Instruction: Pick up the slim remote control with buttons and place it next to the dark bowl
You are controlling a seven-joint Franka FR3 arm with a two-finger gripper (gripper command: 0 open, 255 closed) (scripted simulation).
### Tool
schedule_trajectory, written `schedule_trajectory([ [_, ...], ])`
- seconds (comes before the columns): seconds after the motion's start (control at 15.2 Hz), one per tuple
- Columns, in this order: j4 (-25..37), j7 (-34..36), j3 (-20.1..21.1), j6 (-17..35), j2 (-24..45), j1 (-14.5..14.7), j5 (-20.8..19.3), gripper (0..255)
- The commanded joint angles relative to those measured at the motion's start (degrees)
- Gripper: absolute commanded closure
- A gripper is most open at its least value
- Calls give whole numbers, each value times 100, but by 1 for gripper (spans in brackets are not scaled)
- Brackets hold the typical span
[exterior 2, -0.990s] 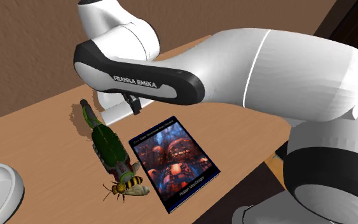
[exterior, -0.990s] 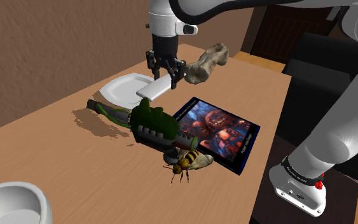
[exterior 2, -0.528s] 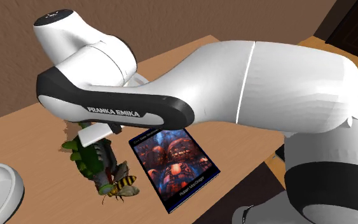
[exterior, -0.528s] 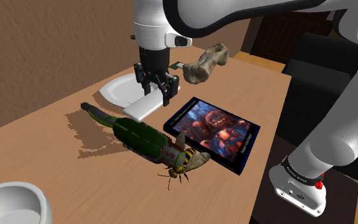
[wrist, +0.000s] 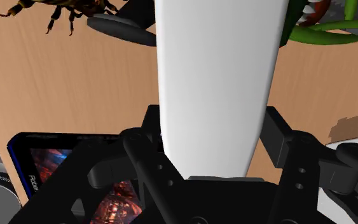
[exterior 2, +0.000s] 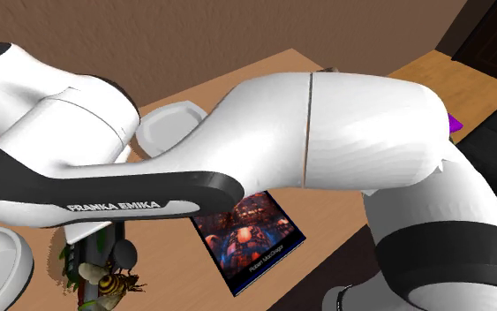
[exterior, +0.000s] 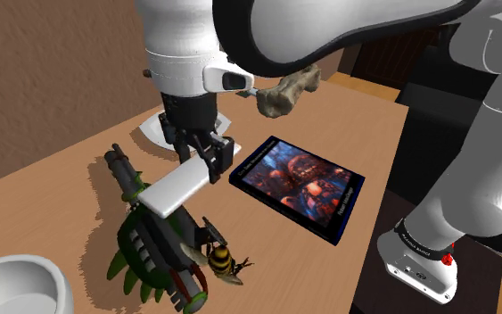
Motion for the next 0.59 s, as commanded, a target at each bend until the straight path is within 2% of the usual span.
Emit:
schedule_trajectory([
  [0.0, 205, 352, 53, -62, 225, 301, -182, 255],
  [0.26, 779, 992, 76, -279, 756, 1012, -584, 255],
  [0.53, 1545, 1554, 8, -582, 1359, 1845, -1007, 255],
])
